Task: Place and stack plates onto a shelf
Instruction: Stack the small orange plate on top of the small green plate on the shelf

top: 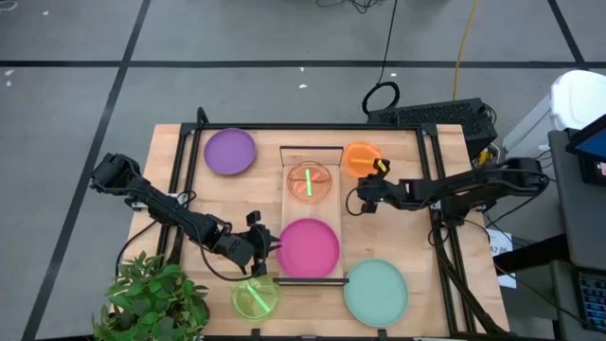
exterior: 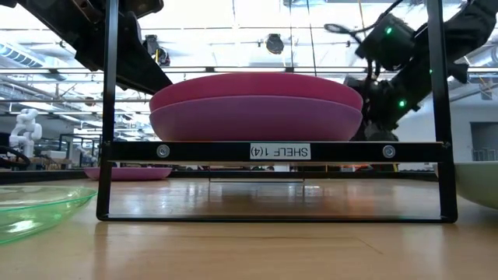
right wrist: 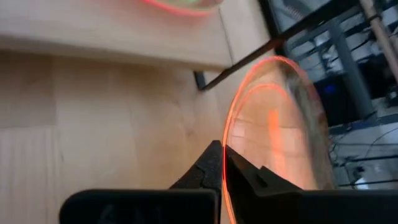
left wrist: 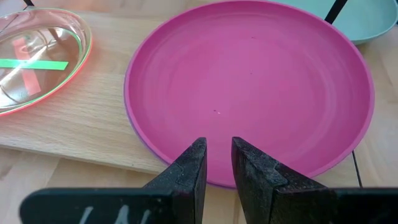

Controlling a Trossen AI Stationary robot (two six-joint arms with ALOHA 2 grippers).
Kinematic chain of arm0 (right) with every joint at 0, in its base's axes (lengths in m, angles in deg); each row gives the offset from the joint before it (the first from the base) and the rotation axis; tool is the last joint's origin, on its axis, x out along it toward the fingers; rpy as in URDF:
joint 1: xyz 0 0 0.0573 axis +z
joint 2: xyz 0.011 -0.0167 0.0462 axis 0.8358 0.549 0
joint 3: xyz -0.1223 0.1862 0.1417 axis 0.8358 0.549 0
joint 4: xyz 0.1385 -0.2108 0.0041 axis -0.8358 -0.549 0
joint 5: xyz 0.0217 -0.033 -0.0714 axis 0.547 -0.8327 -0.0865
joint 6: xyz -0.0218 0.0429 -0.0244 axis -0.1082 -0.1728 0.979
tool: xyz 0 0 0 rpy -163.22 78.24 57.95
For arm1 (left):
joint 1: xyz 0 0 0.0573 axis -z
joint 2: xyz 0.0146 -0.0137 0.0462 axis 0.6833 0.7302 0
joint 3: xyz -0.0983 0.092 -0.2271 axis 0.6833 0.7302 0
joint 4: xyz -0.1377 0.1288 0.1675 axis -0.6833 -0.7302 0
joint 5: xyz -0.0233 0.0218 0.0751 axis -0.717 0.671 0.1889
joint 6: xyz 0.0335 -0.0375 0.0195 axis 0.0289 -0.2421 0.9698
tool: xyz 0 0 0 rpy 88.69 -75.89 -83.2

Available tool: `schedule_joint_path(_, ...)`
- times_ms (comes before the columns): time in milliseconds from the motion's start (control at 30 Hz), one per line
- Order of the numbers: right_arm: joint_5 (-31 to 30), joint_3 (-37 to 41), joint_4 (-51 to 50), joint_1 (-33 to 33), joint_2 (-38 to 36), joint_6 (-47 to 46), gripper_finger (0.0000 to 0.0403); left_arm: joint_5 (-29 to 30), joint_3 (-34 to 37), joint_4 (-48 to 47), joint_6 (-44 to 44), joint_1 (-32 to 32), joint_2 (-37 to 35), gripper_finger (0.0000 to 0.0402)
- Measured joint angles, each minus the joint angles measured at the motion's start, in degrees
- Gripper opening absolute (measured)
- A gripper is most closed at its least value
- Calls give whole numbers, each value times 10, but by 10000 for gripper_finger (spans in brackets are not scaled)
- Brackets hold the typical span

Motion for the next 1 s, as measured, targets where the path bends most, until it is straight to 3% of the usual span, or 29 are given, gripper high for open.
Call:
schedule_joint_path(267, -42, -27, -64, 50, -42, 7, 0, 1, 0, 0, 2, 0, 0, 81)
schedule_joint_path(700, -61, -150, -232, 89, -46, -106, 0, 5, 0, 1, 2, 0, 0, 81)
schedule_joint_path(1000, -72, -178, -247, 113, -46, -112, 0, 5, 0, 0, 2, 0, 0, 81)
